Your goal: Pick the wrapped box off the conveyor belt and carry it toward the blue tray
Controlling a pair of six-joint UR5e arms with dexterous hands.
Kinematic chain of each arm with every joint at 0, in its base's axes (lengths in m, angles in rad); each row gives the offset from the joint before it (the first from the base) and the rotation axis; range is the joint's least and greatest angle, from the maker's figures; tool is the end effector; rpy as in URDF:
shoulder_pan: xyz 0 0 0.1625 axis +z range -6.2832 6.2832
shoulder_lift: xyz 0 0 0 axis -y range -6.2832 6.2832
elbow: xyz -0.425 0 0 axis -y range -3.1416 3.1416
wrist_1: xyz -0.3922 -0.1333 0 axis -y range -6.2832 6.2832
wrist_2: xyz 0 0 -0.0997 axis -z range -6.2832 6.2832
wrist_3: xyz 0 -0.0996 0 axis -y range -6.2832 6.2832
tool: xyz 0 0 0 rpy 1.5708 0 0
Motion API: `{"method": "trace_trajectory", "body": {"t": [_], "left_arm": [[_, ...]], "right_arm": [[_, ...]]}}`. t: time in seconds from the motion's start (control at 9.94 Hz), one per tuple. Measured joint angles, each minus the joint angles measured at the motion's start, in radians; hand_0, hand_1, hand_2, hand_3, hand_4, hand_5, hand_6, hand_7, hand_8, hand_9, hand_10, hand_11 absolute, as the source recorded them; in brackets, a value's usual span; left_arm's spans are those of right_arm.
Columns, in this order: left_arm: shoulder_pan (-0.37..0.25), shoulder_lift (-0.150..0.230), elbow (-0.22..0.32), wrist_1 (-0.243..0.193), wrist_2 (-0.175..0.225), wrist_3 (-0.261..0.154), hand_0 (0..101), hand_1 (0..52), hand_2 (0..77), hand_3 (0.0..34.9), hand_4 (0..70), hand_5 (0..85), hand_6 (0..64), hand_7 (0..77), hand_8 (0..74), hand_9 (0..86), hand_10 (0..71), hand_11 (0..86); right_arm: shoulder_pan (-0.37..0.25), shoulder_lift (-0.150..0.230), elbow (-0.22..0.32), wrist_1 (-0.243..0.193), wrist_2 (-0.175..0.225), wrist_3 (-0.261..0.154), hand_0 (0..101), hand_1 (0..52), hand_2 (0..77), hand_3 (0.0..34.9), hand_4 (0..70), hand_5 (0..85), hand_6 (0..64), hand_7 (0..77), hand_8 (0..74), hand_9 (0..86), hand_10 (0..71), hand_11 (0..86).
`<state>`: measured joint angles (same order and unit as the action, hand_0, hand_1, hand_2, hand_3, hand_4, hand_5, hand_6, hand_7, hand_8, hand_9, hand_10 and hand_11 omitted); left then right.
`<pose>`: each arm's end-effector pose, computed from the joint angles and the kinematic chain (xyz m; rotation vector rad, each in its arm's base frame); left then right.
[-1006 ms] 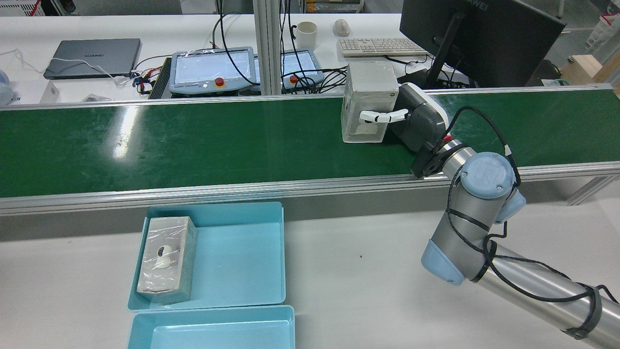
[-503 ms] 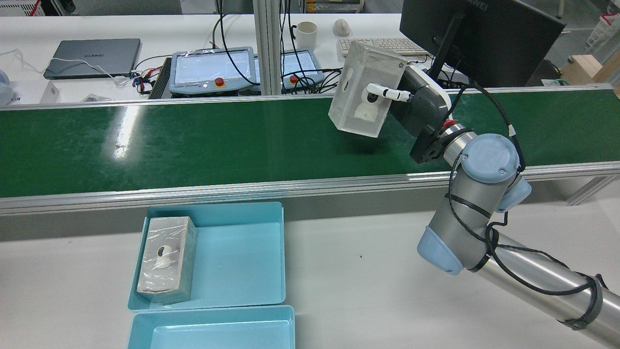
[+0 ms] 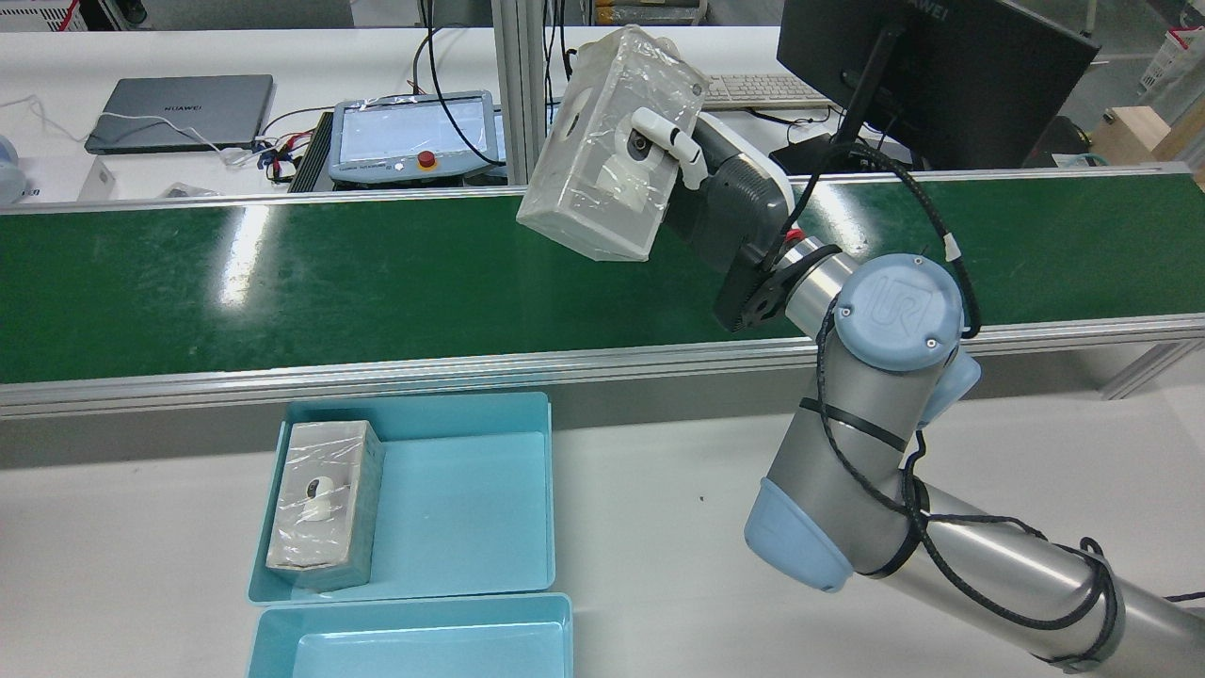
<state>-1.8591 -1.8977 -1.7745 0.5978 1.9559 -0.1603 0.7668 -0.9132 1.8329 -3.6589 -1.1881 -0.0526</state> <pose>-0.2512 -0.5098 0.4722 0.2975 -2.0873 2.2418 -0.3293 -0.5540 0.2425 -0.6067 -2.3929 1.6698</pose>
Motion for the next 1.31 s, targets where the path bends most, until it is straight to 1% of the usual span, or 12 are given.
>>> {"method": "trace_trajectory", "body": {"t": [0.1, 0.2, 0.3, 0.4, 0.6, 0.8, 0.91, 1.01, 1.11, 1.21, 1.31], "left_arm": [[0.000, 0.000, 0.000, 0.000, 0.000, 0.000, 0, 0.0, 1.1, 0.0, 0.0, 1.1, 0.5, 0.5, 0.5, 0.0, 0.5, 0.5], [0.000, 0.000, 0.000, 0.000, 0.000, 0.000, 0, 0.0, 1.1, 0.0, 0.0, 1.1, 0.5, 0.5, 0.5, 0.0, 0.5, 0.5], [0.000, 0.000, 0.000, 0.000, 0.000, 0.000, 0, 0.0, 1.1, 0.0, 0.0, 1.1, 0.5, 0.5, 0.5, 0.0, 0.5, 0.5], [0.000, 0.000, 0.000, 0.000, 0.000, 0.000, 0, 0.0, 0.5, 0.0, 0.0, 1.1, 0.5, 0.5, 0.5, 0.0, 0.5, 0.5], [0.000, 0.000, 0.000, 0.000, 0.000, 0.000, 0, 0.0, 1.1, 0.0, 0.0, 1.1, 0.5, 0.5, 0.5, 0.0, 0.5, 0.5], [0.000, 0.000, 0.000, 0.000, 0.000, 0.000, 0, 0.0, 1.1, 0.0, 0.0, 1.1, 0.5, 0.5, 0.5, 0.0, 0.5, 0.5], [0.000, 0.000, 0.000, 0.000, 0.000, 0.000, 0, 0.0, 1.1, 0.0, 0.0, 1.1, 0.5, 0.5, 0.5, 0.0, 0.5, 0.5], [0.000, 0.000, 0.000, 0.000, 0.000, 0.000, 0, 0.0, 1.1, 0.0, 0.0, 1.1, 0.5, 0.5, 0.5, 0.0, 0.5, 0.5], [0.000, 0.000, 0.000, 0.000, 0.000, 0.000, 0, 0.0, 1.1, 0.0, 0.0, 1.1, 0.5, 0.5, 0.5, 0.0, 0.5, 0.5], [0.000, 0.000, 0.000, 0.000, 0.000, 0.000, 0, 0.0, 1.1, 0.0, 0.0, 1.1, 0.5, 0.5, 0.5, 0.0, 0.5, 0.5], [0.000, 0.000, 0.000, 0.000, 0.000, 0.000, 0, 0.0, 1.1, 0.0, 0.0, 1.1, 0.5, 0.5, 0.5, 0.0, 0.0, 0.5]], "right_arm": [[-0.036, 0.023, 0.011, -0.015, -0.001, -0.005, 41, 3.3, 34.4, 0.0, 18.5, 58.9, 45.8, 40.9, 71.4, 67.6, 58.9, 71.4], [-0.071, 0.046, 0.025, -0.035, -0.001, -0.018, 41, 3.3, 34.4, 0.0, 18.5, 58.9, 45.8, 40.9, 71.4, 67.6, 58.9, 71.4], [-0.103, 0.069, 0.037, -0.055, -0.001, -0.037, 44, 3.3, 34.4, 0.0, 18.5, 60.0, 46.4, 41.5, 70.4, 69.8, 58.9, 70.4], [-0.134, 0.090, 0.045, -0.071, 0.000, -0.054, 44, 2.2, 33.8, 0.0, 18.5, 60.0, 46.4, 41.5, 70.4, 69.8, 58.9, 69.3], [-0.196, 0.123, 0.050, -0.086, 0.004, -0.088, 47, 2.2, 33.8, 0.0, 18.5, 60.0, 46.4, 41.5, 70.4, 69.8, 57.8, 69.8], [-0.232, 0.136, 0.055, -0.089, 0.002, -0.105, 47, 2.2, 33.8, 0.0, 18.5, 60.0, 46.4, 41.5, 70.4, 69.8, 57.3, 69.8], [-0.247, 0.139, 0.059, -0.089, 0.000, -0.108, 47, 2.2, 33.8, 0.0, 18.5, 60.0, 46.4, 41.5, 63.8, 64.9, 46.4, 62.7], [-0.258, 0.141, 0.071, -0.088, -0.002, -0.109, 47, 1.6, 32.2, 0.0, 19.1, 61.6, 46.4, 41.5, 56.2, 65.4, 37.1, 53.5], [-0.265, 0.142, 0.087, -0.087, -0.004, -0.110, 49, 2.2, 25.6, 0.0, 19.6, 54.5, 44.7, 35.5, 39.8, 64.9, 15.3, 36.0], [-0.270, 0.143, 0.102, -0.087, -0.006, -0.111, 49, 2.2, 25.6, 0.0, 19.6, 54.5, 44.7, 35.5, 39.8, 64.9, 15.3, 36.0], [-0.272, 0.147, 0.112, -0.087, -0.010, -0.111, 49, 2.2, 25.6, 0.0, 12.5, 43.1, 39.8, 29.5, 29.5, 72.5, 0.0, 26.7]]}}
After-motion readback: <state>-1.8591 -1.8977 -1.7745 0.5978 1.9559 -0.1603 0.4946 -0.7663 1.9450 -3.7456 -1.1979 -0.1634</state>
